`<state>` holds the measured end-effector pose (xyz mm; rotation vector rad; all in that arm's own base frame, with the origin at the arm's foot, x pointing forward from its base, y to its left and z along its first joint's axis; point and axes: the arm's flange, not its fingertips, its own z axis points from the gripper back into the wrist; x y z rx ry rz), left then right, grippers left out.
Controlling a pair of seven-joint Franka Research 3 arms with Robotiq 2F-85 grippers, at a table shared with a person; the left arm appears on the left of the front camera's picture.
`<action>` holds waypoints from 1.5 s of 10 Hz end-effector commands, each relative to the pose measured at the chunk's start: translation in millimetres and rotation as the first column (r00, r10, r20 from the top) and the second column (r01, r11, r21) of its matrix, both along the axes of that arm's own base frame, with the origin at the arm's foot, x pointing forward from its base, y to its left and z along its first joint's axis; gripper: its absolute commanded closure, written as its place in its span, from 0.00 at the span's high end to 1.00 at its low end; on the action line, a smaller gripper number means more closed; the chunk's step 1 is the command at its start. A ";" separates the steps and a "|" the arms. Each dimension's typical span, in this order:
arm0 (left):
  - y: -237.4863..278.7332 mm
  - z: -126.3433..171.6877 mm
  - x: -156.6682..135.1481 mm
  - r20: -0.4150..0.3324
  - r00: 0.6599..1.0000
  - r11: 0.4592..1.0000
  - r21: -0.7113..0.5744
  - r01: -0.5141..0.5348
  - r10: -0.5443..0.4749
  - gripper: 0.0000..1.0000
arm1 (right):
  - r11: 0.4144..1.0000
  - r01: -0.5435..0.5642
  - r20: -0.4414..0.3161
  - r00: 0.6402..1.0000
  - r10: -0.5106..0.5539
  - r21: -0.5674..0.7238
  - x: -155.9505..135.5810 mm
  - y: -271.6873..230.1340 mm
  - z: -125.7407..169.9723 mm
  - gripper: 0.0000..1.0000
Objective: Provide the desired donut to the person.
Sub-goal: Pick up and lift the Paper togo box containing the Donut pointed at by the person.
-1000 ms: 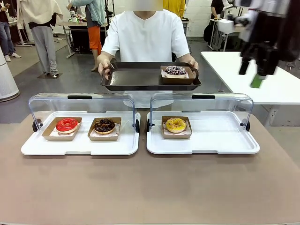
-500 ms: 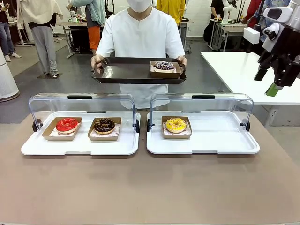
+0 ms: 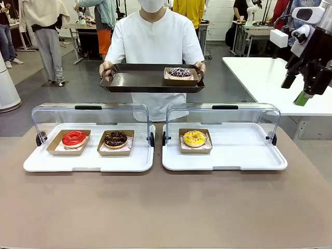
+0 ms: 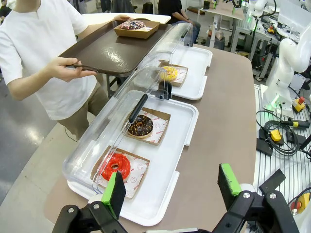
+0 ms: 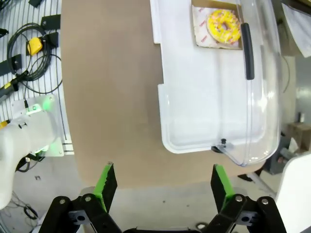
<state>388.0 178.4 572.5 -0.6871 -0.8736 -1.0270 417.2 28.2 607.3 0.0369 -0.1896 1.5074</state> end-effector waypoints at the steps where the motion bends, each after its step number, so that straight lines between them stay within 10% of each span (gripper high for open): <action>1: -0.5 1.7 -1.2 0.002 1.000 1.000 -0.001 0.004 -0.004 1.00 | 1.000 0.017 -0.007 1.000 -0.017 -0.005 -2.1 1.6 0.5 1.00; 7: -0.5 1.7 -1.2 0.002 1.000 1.000 -0.001 0.004 -0.004 1.00 | 1.000 0.000 0.000 1.000 0.000 0.000 0.0 0.0 0.0 1.00; 9: -0.5 1.7 -1.2 0.002 1.000 1.000 -0.001 0.004 -0.004 1.00 | 0.868 -0.023 -0.120 0.988 0.095 0.496 0.6 -29.6 22.3 1.00; 12: -0.5 1.7 -1.2 0.002 1.000 1.000 -0.001 0.004 -0.004 1.00 | 0.617 0.067 -0.135 0.989 0.064 0.784 6.0 -110.1 18.1 1.00; 15: -0.5 1.7 -1.2 0.002 1.000 1.000 -0.001 0.004 -0.004 1.00 | 0.516 0.117 -0.069 0.991 -0.112 0.848 3.5 -194.4 -34.3 1.00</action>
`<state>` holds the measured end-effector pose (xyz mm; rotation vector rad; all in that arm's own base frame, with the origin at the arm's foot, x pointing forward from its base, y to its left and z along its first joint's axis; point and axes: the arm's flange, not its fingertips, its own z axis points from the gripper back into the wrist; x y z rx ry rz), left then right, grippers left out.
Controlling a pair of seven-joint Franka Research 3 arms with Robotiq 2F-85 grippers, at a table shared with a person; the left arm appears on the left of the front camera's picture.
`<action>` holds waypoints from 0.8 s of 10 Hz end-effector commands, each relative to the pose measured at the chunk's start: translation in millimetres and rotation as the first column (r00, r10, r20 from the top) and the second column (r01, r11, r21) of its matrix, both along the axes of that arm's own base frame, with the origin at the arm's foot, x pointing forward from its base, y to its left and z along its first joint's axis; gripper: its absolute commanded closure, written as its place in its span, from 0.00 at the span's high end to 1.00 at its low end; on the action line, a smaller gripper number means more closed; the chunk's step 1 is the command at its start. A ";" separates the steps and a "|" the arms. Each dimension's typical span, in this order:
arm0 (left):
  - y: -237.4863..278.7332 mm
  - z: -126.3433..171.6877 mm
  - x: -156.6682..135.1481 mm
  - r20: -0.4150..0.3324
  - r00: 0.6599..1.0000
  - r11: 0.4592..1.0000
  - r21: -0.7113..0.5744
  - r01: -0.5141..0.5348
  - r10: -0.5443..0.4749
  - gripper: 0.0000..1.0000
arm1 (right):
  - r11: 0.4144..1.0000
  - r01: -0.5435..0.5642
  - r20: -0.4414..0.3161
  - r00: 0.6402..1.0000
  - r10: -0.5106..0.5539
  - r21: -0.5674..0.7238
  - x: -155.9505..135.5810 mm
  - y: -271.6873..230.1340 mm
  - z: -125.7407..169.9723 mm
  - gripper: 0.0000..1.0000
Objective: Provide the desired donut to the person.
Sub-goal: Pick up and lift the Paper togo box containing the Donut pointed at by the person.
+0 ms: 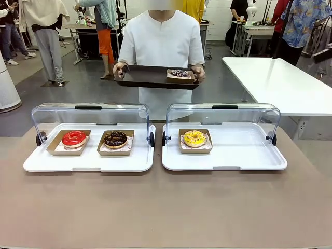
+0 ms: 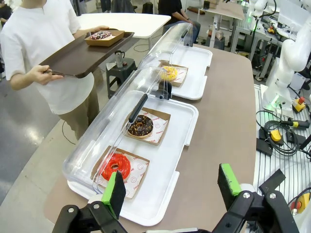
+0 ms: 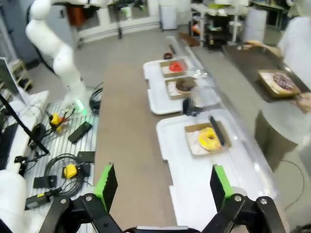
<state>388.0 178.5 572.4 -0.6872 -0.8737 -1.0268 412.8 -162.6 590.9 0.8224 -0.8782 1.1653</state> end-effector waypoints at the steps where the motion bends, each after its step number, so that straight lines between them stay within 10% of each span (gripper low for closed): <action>1: -0.6 1.7 -1.2 0.002 1.000 1.000 -0.001 0.005 -0.005 1.00 | 0.994 0.104 0.009 0.995 -0.104 0.026 6.3 -30.1 -36.8 1.00; 8: -0.6 1.7 -1.2 0.002 1.000 1.000 -0.001 0.005 -0.005 1.00 | 0.992 -0.102 0.055 0.993 0.106 -0.071 6.6 -62.7 -74.5 1.00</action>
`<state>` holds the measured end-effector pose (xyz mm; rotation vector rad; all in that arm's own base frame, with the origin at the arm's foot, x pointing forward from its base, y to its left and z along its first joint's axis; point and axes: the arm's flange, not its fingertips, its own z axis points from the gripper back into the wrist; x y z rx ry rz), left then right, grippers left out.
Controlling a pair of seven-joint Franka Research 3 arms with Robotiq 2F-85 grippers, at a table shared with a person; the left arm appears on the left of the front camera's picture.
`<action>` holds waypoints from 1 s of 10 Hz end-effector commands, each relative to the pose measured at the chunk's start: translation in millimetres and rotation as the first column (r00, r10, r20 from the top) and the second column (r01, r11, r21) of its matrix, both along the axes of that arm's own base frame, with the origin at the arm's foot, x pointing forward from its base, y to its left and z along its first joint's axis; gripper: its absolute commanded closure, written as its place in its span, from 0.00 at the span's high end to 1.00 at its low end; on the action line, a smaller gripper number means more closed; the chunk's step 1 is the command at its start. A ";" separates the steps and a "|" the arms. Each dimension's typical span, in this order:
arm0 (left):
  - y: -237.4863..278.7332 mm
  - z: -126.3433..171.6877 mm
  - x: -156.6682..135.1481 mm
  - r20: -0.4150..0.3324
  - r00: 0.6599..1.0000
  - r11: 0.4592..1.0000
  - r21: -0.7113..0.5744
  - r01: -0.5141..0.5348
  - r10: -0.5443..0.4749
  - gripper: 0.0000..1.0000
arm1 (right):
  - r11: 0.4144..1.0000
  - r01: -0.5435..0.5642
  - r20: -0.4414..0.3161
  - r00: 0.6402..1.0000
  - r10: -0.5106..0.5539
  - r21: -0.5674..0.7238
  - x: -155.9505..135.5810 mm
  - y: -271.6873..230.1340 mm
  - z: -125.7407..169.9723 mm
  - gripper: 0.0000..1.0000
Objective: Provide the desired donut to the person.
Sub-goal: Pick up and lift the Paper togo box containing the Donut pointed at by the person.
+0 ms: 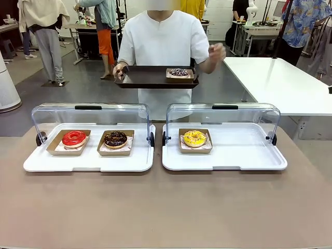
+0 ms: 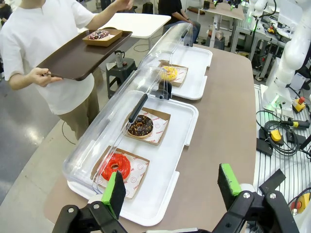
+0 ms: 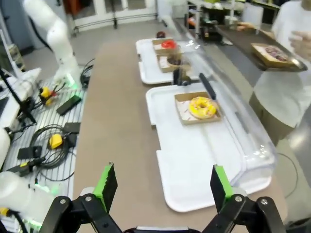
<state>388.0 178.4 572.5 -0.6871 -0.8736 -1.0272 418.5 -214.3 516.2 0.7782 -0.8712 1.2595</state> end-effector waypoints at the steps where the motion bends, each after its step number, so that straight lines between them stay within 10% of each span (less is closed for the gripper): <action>1: -0.4 1.6 -1.2 0.002 1.000 1.000 -0.002 0.004 -0.004 1.00 | 0.998 -0.052 -0.005 0.999 0.052 -0.032 1.6 -10.8 -0.3 1.00; 10: -0.4 1.6 -1.2 0.002 1.000 1.000 -0.002 0.004 -0.004 1.00 | 0.998 -0.049 -0.017 0.999 0.048 -0.025 -0.3 -4.3 -0.3 1.00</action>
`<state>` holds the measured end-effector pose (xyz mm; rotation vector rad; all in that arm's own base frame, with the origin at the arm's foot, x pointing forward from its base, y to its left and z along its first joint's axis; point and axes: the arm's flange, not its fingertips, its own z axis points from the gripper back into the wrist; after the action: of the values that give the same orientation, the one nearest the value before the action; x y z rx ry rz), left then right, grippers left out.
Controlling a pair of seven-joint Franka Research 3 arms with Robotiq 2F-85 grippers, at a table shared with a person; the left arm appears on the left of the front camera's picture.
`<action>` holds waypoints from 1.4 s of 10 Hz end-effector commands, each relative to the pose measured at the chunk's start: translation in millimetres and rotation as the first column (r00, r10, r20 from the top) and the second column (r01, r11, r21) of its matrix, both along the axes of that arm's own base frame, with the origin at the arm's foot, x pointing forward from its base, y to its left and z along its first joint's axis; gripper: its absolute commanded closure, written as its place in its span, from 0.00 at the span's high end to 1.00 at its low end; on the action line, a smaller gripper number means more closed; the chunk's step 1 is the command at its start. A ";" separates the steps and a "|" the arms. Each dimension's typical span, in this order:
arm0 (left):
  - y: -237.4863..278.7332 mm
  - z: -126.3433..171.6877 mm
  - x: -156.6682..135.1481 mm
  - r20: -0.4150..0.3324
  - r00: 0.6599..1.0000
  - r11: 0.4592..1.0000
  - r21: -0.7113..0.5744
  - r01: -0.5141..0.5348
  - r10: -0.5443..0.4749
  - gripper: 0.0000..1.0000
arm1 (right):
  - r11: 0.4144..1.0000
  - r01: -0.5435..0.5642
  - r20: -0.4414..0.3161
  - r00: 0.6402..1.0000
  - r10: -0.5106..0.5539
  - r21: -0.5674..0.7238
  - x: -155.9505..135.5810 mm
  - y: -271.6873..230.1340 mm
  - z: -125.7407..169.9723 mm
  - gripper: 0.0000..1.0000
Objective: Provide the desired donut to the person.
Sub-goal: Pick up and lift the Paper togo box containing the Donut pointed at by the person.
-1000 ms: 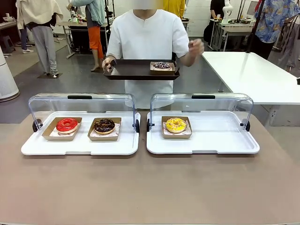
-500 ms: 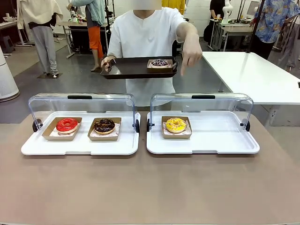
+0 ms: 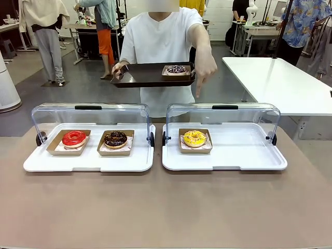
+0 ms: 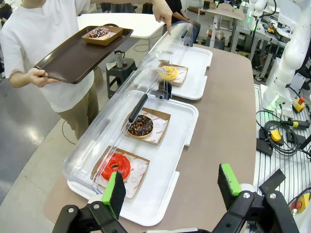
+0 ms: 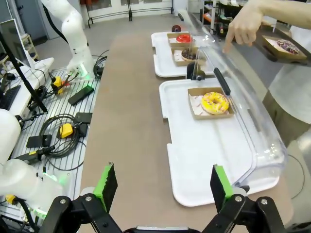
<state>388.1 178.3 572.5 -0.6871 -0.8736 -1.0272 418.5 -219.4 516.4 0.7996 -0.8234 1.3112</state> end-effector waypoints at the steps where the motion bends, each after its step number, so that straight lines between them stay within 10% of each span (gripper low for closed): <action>1: -0.4 1.6 -1.2 0.002 1.000 1.000 -0.002 0.004 -0.004 1.00 | 1.000 0.010 0.001 1.000 -0.010 -0.002 -0.3 0.8 -0.5 1.00; 9: -0.4 1.6 -1.2 0.002 1.000 1.000 -0.002 0.004 -0.004 1.00 | 1.000 0.000 0.000 1.000 0.000 -0.001 0.0 0.1 0.1 1.00; 14: -0.4 1.6 -1.2 0.002 1.000 1.000 -0.002 0.004 -0.004 1.00 | 0.939 -0.150 0.082 0.980 0.184 -0.311 7.9 164.5 102.3 1.00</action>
<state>388.1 178.0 572.7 -0.6871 -0.8736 -1.0280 425.8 -78.6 618.5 0.6260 -0.7053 1.5629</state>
